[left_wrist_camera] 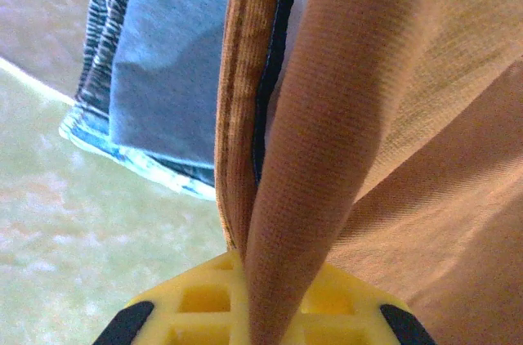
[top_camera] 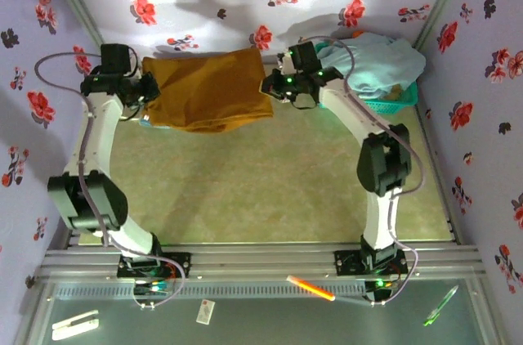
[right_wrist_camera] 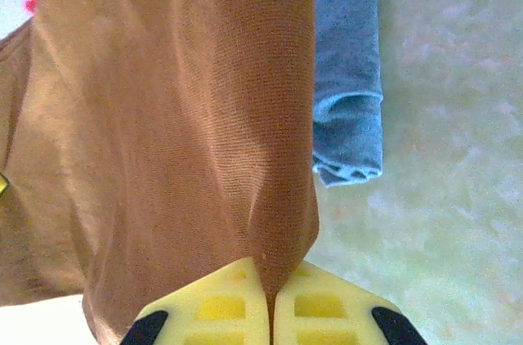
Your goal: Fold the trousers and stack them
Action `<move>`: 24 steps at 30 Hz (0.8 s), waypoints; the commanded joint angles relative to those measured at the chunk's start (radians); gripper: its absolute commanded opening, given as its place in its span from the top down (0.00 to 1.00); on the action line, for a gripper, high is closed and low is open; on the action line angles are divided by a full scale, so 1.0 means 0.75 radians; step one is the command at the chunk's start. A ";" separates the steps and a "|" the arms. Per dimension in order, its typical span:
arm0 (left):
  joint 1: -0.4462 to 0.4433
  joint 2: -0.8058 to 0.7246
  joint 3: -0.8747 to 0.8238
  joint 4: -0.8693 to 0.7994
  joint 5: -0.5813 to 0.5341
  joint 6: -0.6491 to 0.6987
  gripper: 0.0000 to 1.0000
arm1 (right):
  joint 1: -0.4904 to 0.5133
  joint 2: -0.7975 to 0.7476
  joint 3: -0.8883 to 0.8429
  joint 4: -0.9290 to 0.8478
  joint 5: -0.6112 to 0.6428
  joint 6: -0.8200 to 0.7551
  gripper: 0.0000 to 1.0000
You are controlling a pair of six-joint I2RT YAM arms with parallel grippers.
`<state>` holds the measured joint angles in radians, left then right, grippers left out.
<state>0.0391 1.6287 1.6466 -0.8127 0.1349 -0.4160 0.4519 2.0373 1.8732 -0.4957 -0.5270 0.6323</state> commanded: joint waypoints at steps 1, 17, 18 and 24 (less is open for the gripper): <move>0.076 0.112 0.146 0.140 -0.133 0.094 1.00 | -0.017 0.121 0.196 -0.008 0.041 0.031 1.00; 0.246 0.648 0.491 0.235 -0.149 0.116 1.00 | -0.021 0.898 1.037 0.046 -0.002 0.292 0.92; 0.254 0.699 0.516 0.216 -0.147 0.099 0.90 | -0.025 0.942 1.064 0.069 0.001 0.321 0.79; 0.302 0.867 0.729 0.014 -0.122 -0.044 0.07 | -0.061 0.993 1.116 0.007 -0.113 0.346 0.45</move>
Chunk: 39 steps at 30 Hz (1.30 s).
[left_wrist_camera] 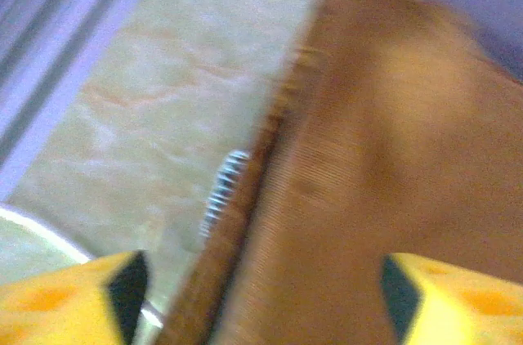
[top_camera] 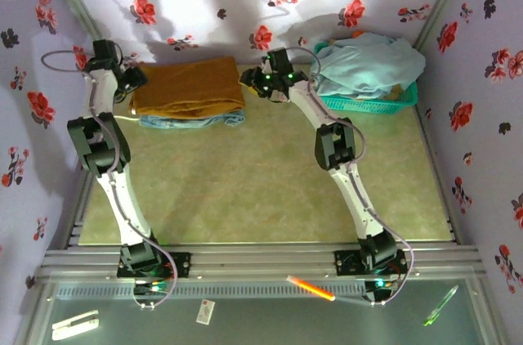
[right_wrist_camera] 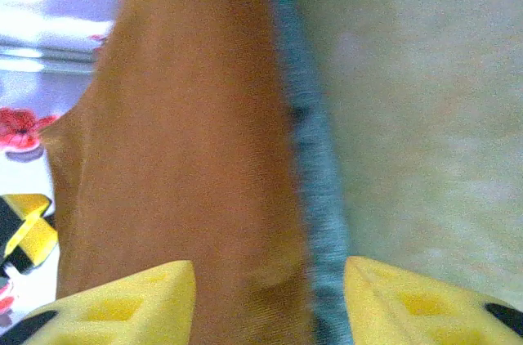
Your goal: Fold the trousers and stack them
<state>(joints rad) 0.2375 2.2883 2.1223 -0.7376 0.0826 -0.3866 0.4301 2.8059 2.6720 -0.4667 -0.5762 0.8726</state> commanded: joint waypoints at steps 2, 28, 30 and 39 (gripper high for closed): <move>0.038 -0.075 0.102 -0.093 -0.071 -0.121 0.04 | -0.035 -0.133 -0.031 -0.092 -0.033 -0.065 0.44; -0.940 0.079 -0.128 0.045 -0.328 -0.413 0.25 | -0.310 -1.613 -1.883 0.247 0.123 -0.218 0.41; -0.908 0.065 -0.218 0.079 -0.331 -0.401 0.30 | -0.327 -1.620 -1.899 0.249 0.108 -0.221 0.41; -0.612 -0.138 -0.554 0.126 -0.246 -0.210 0.43 | -0.343 -1.652 -1.893 0.243 0.064 -0.228 0.41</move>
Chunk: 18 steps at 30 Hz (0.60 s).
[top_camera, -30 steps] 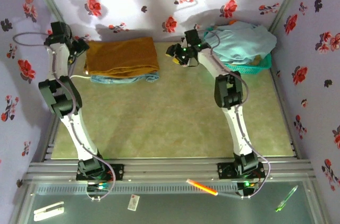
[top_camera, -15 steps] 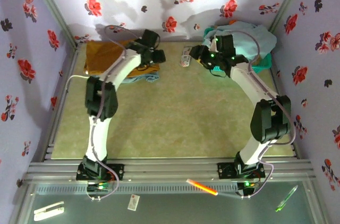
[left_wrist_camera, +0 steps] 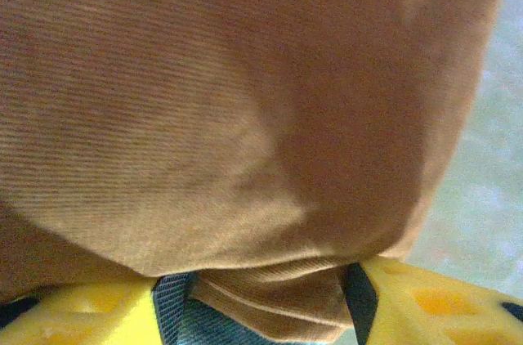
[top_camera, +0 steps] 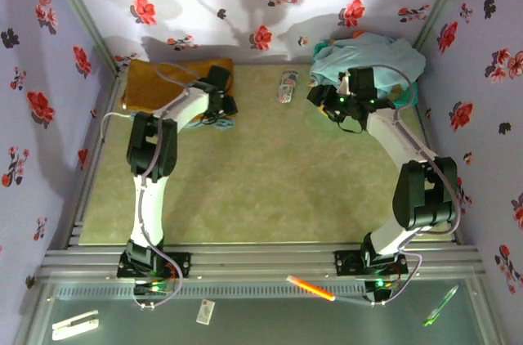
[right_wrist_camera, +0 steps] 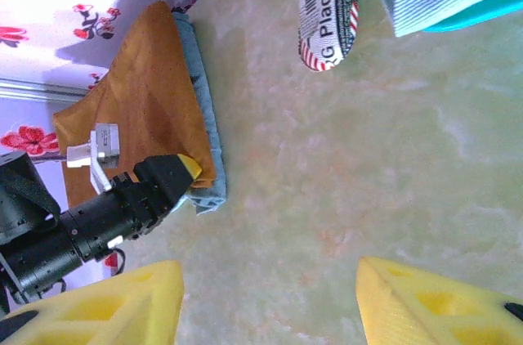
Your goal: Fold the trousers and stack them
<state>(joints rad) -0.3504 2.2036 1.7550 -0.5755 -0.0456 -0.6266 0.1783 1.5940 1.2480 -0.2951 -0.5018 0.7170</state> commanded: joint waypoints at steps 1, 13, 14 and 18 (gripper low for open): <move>0.208 -0.028 -0.063 -0.107 -0.034 0.144 0.43 | -0.007 -0.041 0.005 0.020 -0.042 -0.012 0.41; 0.341 0.123 0.166 -0.091 0.116 0.110 0.39 | -0.009 -0.136 -0.003 -0.049 -0.019 -0.035 0.41; 0.338 0.142 0.190 -0.075 0.134 0.093 0.39 | -0.010 -0.150 -0.005 -0.065 -0.011 -0.046 0.42; 0.309 0.197 0.264 -0.011 0.178 0.052 0.39 | -0.027 -0.206 -0.023 -0.132 0.011 -0.085 0.42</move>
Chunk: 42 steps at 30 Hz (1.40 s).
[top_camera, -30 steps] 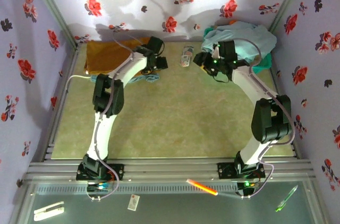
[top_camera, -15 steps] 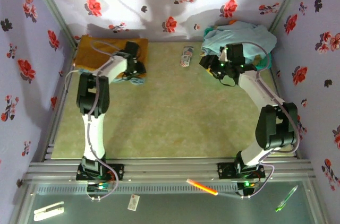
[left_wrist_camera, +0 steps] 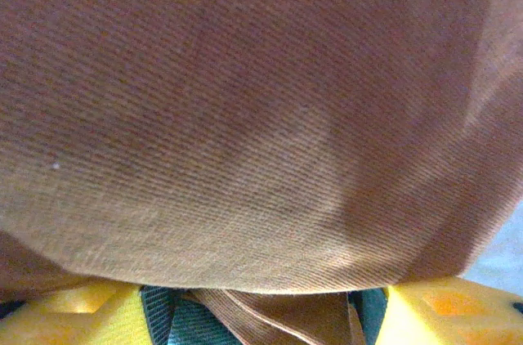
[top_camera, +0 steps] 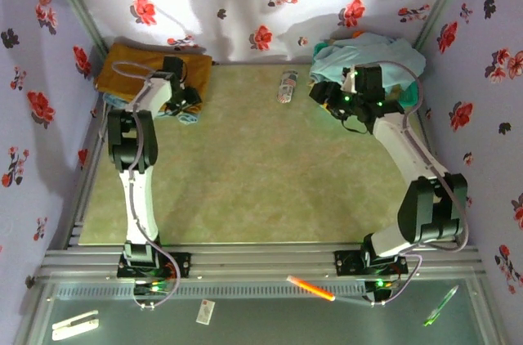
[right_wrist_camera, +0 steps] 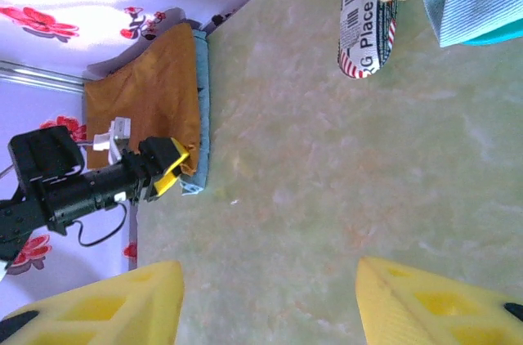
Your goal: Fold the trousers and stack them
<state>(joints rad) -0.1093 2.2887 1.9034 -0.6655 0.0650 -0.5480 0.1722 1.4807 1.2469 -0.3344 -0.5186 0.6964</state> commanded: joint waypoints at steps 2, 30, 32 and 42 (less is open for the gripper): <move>-0.029 0.105 0.117 0.112 0.028 -0.049 0.39 | -0.038 -0.082 -0.034 -0.101 0.034 -0.068 0.42; -0.262 -1.646 -1.080 0.352 -0.614 0.327 0.00 | -0.041 -0.750 -0.504 0.244 0.489 -0.276 0.01; -0.257 -1.775 -1.333 0.655 -0.626 0.519 0.00 | -0.039 -0.818 -0.660 0.442 0.497 -0.473 0.01; -0.039 -1.733 -2.223 1.804 -0.657 0.717 0.00 | -0.044 -0.848 -1.168 0.959 0.891 -0.959 0.01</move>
<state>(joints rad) -0.1921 0.9443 0.2504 0.3382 -0.3893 -0.0231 0.1402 0.8253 0.4019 0.2035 0.0536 0.1596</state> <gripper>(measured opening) 0.994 0.992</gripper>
